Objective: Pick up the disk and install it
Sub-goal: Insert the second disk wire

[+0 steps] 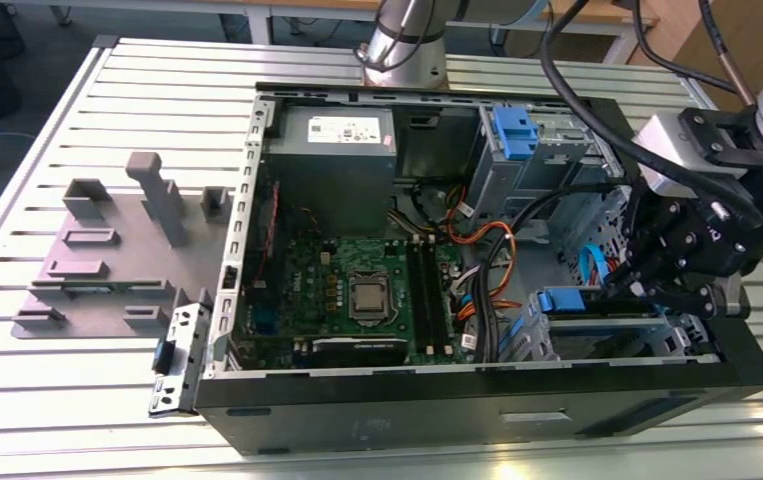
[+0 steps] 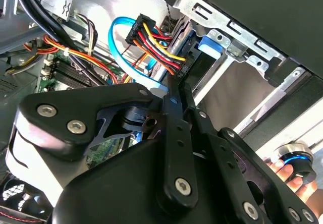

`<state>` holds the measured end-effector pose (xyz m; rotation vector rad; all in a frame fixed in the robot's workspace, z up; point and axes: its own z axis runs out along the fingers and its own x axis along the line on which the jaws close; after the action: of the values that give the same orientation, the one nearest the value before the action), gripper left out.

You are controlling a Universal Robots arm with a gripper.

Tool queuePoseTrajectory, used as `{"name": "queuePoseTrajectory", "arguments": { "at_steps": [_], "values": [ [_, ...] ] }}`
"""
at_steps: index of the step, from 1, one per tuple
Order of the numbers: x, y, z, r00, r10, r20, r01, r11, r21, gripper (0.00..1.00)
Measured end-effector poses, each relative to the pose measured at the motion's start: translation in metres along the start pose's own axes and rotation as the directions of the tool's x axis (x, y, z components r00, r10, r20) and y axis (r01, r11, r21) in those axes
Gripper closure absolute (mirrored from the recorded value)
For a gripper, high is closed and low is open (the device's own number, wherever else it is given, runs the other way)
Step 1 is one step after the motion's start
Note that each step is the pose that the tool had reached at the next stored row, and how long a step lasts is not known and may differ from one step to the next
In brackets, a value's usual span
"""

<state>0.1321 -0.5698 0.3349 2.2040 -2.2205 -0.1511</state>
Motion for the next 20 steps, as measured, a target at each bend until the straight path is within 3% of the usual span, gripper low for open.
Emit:
{"name": "queuePoseTrajectory", "arguments": {
  "at_steps": [5, 8, 10, 20],
  "values": [
    [-0.0001, 0.0003, -0.0021, 1.0000, 0.000, 0.0015, 0.000, 1.0000, 0.0026, 0.84],
    [-0.0001, 0.0002, -0.0017, 0.9999, -0.001, 0.0132, 0.001, 1.0000, 0.0025, 0.84],
    [-0.0001, 0.0002, -0.0014, 0.9999, -0.001, 0.0169, 0.001, 1.0000, 0.0024, 0.84],
    [0.0006, -0.0001, 0.0021, 0.9999, -0.001, 0.0171, 0.001, 1.0000, 0.0024, 0.84]
  ]
}}
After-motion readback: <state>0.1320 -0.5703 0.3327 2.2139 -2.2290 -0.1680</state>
